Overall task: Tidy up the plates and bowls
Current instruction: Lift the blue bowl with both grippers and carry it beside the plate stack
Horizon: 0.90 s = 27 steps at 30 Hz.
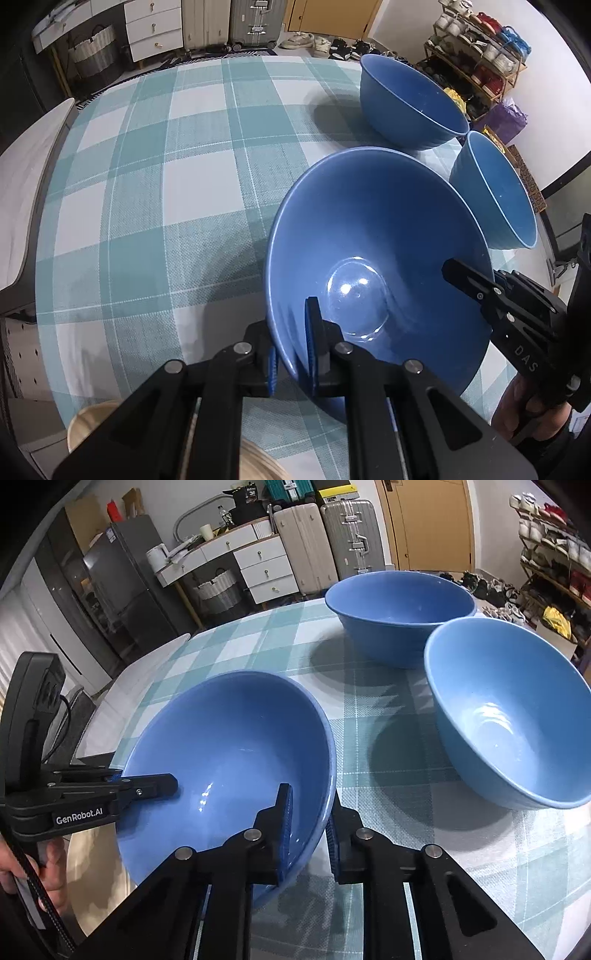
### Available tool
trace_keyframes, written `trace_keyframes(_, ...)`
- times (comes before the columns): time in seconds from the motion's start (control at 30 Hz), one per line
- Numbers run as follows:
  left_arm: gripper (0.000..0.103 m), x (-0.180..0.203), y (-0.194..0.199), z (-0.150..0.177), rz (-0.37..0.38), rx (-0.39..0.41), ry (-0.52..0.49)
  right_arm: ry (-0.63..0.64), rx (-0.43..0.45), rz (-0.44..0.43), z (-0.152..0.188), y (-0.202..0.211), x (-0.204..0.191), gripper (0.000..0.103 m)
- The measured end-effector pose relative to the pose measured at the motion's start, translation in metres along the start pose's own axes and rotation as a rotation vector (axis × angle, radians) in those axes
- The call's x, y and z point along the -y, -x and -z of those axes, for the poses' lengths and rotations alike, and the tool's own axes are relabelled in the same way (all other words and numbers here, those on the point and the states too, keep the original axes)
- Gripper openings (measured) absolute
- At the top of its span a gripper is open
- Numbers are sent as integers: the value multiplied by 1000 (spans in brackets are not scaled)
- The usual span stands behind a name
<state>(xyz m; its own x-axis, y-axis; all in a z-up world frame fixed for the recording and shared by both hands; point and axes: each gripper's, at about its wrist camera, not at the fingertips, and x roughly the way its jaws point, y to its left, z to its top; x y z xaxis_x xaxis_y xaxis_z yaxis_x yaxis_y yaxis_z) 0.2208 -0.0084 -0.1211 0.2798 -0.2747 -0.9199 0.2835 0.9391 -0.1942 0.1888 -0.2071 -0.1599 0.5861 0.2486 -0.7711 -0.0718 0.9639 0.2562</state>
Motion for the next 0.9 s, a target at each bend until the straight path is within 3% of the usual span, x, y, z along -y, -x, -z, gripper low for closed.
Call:
trace_keyframes(0.4, 10, 32, 11, 25, 30, 10, -32, -30, 1, 37, 19, 36, 12, 13)
trace_keyframes(0.9, 11, 89, 18, 79, 88, 11, -73, -81, 18, 85, 85, 110, 45, 13)
